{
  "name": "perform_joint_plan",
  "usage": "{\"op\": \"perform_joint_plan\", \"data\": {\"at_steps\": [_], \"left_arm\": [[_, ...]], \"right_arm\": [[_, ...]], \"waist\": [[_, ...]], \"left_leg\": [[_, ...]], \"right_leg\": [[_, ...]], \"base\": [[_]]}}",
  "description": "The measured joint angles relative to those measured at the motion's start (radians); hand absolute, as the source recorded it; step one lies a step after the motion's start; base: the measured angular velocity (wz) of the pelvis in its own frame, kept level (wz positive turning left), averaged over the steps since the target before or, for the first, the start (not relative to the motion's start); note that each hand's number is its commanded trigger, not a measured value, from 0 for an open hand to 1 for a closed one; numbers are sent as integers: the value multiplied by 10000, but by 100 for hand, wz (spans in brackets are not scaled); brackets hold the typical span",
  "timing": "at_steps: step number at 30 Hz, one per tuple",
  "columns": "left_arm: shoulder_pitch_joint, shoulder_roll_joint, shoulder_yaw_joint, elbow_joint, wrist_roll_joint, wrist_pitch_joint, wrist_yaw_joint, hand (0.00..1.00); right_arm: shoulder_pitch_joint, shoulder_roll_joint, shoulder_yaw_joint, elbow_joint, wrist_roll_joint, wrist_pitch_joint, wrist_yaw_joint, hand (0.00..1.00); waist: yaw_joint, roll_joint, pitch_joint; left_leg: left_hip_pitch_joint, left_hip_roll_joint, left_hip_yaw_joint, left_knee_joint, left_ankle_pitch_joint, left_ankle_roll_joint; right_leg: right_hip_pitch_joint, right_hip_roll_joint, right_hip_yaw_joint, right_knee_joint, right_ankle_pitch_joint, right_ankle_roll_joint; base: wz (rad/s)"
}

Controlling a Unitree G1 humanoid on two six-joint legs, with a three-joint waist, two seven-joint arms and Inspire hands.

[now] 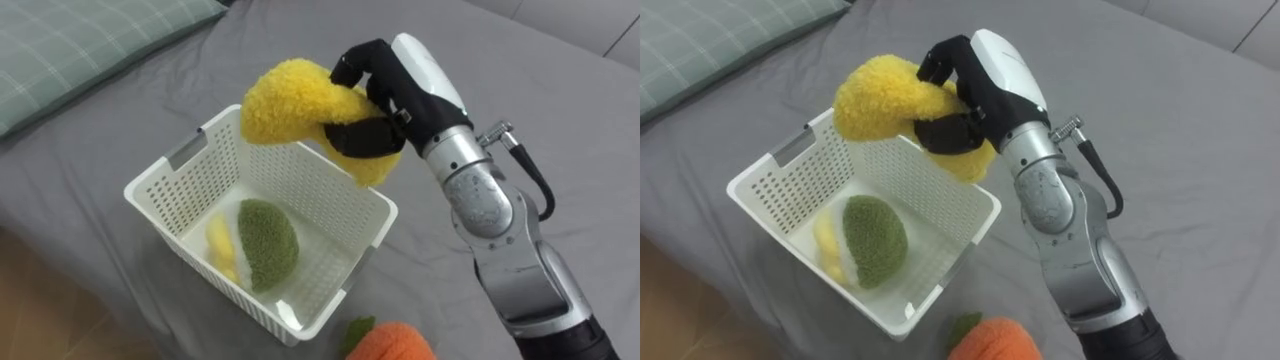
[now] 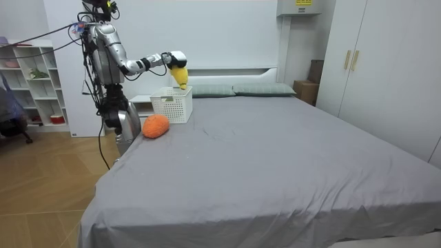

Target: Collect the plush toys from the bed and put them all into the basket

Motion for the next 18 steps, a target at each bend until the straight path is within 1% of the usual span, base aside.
{"op": "perform_joint_plan", "data": {"at_steps": [1, 3, 7, 8, 9, 10, 11, 13, 15, 16, 18], "left_arm": [[-11, -10, 5, 0, 0, 0, -3, 0], [-43, -6, 48, -9, -1, 2, 0, 0], [-49, -9, 33, -25, 2, 23, 1, 0], [-51, -9, 19, -57, 2, 23, 0, 0], [-29, -6, 25, -57, 11, 23, 0, 0], [-27, 1, 29, -59, 23, 25, 0, 0], [-25, 20, 36, -67, 131, 32, 0, 0], [-10, 32, 46, -66, 225, 65, 0, 0], [35, 31, 44, -75, 235, 164, 0, 0], [35, 31, 43, -84, 235, 193, 0, 0], [34, 31, 43, -113, 234, 209, 1, 0]], "right_arm": [[0, 17, 0, 33, 53, 1, 0, 100], [-36, 19, 70, 256, 293, 0, 0, 100], [-283, 37, 434, 986, 370, 26, 103, 100], [-294, 48, 463, 1155, 369, 26, 111, 74], [-301, 36, 470, 1310, 292, 29, 111, 59], [-303, 29, 469, 1367, 211, 42, 110, 53], [-355, 27, 475, 1541, 120, 52, 108, 20], [-451, 18, 533, 1769, -22, 89, 108, 0], [-479, 8, 535, 1857, -34, 88, 97, 0], [-479, -3, 535, 1878, -31, 88, 96, 0], [-479, -7, 536, 1990, -32, 89, 96, 0]], "waist": [[95, -21, 13], [222, -60, 67], [270, -162, 66], [333, -174, 70], [415, -193, 69], [443, -204, 72], [471, -224, 74], [514, -255, 65], [510, -290, 86], [492, -275, 99], [503, -296, 84]], "left_leg": [[3, 0, -1, 1, 0, 0], [-6, 1, -9, -1, 0, 0], [-20, 0, -20, 3, -3, 0], [-22, -1, -27, 3, -3, 1], [-38, -10, -53, 3, -4, 3], [-47, -14, -72, 4, -4, 3], [-54, -17, -107, 14, -4, 3], [-53, -17, -112, 64, -3, 3], [-100, -26, -155, 115, -3, 3], [-115, -27, -165, 130, -3, 3], [-174, -27, -181, 177, -4, 2]], "right_leg": [[10, -3, 1, 0, 0, 0], [10, -12, -3, 0, 0, 0], [-4, -17, -14, 7, 1, 2], [-5, -20, -26, 9, 6, 10], [-13, -19, -44, 9, 7, 12], [-18, -19, -53, 9, 8, 12], [-20, -20, -70, 9, 9, 14], [-18, -19, -70, 5, 9, 14], [-17, -11, -128, -1, 11, 16], [-25, -17, -147, -2, 14, 19], [-53, -24, -159, 0, 21, 25]], "base": [[0], [0], [0], [0], [0], [5], [6], [3], [6], [7], [5]]}}
